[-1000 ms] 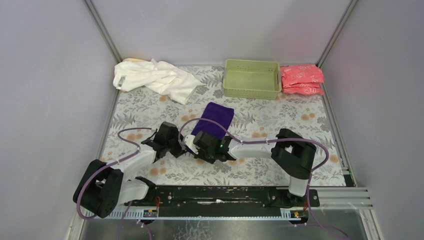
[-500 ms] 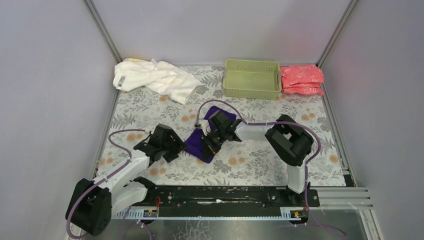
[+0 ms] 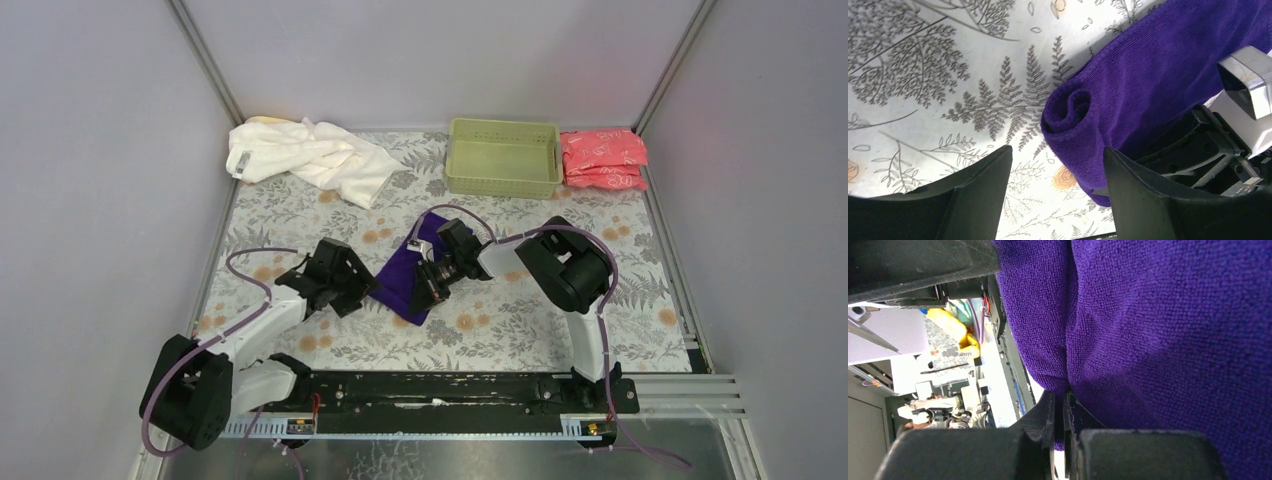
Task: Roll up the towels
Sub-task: Roll the towel at the center of the board.
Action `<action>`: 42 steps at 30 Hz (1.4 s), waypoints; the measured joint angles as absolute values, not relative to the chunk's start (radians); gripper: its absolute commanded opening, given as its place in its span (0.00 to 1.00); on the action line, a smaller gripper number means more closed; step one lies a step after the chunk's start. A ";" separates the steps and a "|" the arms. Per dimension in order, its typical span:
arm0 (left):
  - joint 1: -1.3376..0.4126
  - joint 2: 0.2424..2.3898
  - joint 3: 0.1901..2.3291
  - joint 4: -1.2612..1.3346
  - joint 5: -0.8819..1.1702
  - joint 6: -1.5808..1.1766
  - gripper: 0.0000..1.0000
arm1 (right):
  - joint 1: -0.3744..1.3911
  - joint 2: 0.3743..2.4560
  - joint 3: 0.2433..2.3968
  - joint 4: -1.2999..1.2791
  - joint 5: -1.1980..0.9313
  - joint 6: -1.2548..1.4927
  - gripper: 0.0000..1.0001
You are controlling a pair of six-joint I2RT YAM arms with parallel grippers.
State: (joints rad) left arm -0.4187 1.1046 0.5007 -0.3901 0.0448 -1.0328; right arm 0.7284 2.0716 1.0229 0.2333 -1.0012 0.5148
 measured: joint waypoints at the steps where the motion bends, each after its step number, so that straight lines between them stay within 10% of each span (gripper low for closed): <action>1: -0.419 1.119 0.509 -0.384 0.044 -1.030 0.64 | 0.725 2.075 1.023 0.236 -1.007 0.523 0.04; 17: -0.419 1.349 0.570 -0.276 0.047 -0.975 0.22 | 0.718 2.040 1.020 0.183 -0.943 0.499 0.30; 27: -0.419 1.399 0.628 -0.313 0.056 -0.936 0.19 | 0.822 1.712 0.978 -0.006 -0.512 0.253 0.54; 42: -0.419 1.398 0.645 -0.371 0.055 -0.921 0.20 | 1.125 1.714 0.976 -0.005 -0.031 -0.004 0.60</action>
